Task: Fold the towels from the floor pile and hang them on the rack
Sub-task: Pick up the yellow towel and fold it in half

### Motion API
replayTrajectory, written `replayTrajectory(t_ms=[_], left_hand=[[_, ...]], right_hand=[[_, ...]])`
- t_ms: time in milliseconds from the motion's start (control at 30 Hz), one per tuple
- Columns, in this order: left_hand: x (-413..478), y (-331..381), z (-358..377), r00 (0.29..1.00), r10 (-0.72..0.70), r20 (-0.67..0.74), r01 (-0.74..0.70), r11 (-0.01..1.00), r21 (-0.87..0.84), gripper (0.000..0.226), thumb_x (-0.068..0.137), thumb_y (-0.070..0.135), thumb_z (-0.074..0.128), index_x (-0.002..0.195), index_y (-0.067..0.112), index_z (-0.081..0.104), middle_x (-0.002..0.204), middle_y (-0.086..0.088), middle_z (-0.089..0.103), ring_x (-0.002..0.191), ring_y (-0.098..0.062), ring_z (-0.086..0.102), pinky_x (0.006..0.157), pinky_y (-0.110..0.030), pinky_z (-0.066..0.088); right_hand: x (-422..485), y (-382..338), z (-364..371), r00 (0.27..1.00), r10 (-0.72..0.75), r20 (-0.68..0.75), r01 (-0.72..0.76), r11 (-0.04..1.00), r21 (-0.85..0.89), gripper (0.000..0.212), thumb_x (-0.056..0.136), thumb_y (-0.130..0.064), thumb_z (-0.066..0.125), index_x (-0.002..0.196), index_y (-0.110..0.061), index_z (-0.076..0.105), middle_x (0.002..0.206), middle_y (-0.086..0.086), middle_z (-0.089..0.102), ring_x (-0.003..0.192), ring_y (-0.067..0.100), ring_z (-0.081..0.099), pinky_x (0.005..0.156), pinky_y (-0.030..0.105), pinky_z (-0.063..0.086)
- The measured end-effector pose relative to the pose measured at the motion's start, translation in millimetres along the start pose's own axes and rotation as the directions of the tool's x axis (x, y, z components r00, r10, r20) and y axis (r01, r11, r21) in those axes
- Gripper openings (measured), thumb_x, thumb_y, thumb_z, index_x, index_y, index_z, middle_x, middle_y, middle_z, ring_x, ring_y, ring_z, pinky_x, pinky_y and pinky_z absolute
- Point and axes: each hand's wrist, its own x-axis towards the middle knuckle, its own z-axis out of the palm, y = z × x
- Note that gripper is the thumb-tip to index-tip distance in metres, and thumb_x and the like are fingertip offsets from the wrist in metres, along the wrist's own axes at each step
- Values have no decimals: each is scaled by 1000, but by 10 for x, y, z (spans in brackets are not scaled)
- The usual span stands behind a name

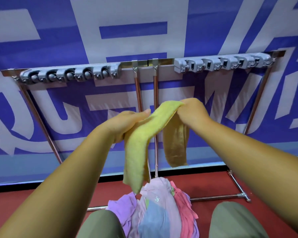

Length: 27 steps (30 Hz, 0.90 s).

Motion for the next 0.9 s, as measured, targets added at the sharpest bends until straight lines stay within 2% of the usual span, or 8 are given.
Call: replayTrajectory(t_ms=[67,133,233,300,367,667,800,900], left_hand=[[83,-85,75,984,26,-176,14,974,226,81,87,77,68,143,19,61,129,0,71,110,-22,72,102,-46,58],[146,-105,232,954,81,-287,4,959,284,89,85,78,68,154,27,45,130,2,65,113,-21,68,106,-46,54],[239,5,516,872,290,-396,-170,935,310,61,91,53,69,142,24,52,118,2,65,103,-19,68,98,-46,57],[241,152,724,824,431,-369,-322,891,321,36,87,34,68,121,24,59,115,1,63,98,-16,65,90,-41,58],[227,280,938,813,513,-276,-389,831,398,30,82,35,66,109,25,59,108,1,61,96,-18,64,82,-38,56],[487,466,1623,752,583,-306,-388,768,510,23,93,33,57,101,18,42,103,-3,48,79,-25,55,60,-42,43],[692,567,1820,743,548,-384,-343,805,484,16,91,5,50,98,16,42,98,-5,51,76,-27,53,59,-41,37],[834,697,1857,724,565,-396,-343,793,503,18,92,1,53,98,17,50,94,-2,57,77,-23,54,60,-40,39]], right_hand=[[-4,-89,-74,999,-33,21,34,997,-66,31,87,-6,52,57,-14,49,60,4,54,59,23,45,50,31,32],[13,-133,-111,998,-53,32,56,990,-127,27,85,-7,52,60,-13,55,66,7,62,62,27,54,50,30,37],[43,-163,-168,998,-53,16,55,976,-210,21,84,-8,52,64,-10,61,72,10,64,65,29,59,49,29,37],[72,-166,-215,998,-55,-9,51,967,-249,20,81,-8,54,62,-11,56,68,9,58,60,29,52,47,28,31],[115,-164,-274,998,-58,-26,48,954,-296,18,81,-11,56,63,-11,56,69,9,57,61,30,50,46,28,28],[284,6,-583,995,38,-90,-67,939,-336,20,88,-15,60,68,-9,57,73,9,59,59,26,52,48,28,32],[315,197,-761,992,82,-100,-106,959,-263,21,85,-23,63,73,-7,70,72,9,71,60,28,66,49,28,51],[348,365,-915,990,103,-100,-123,968,-217,22,83,-24,61,74,-10,75,69,10,74,64,31,73,58,42,65]])
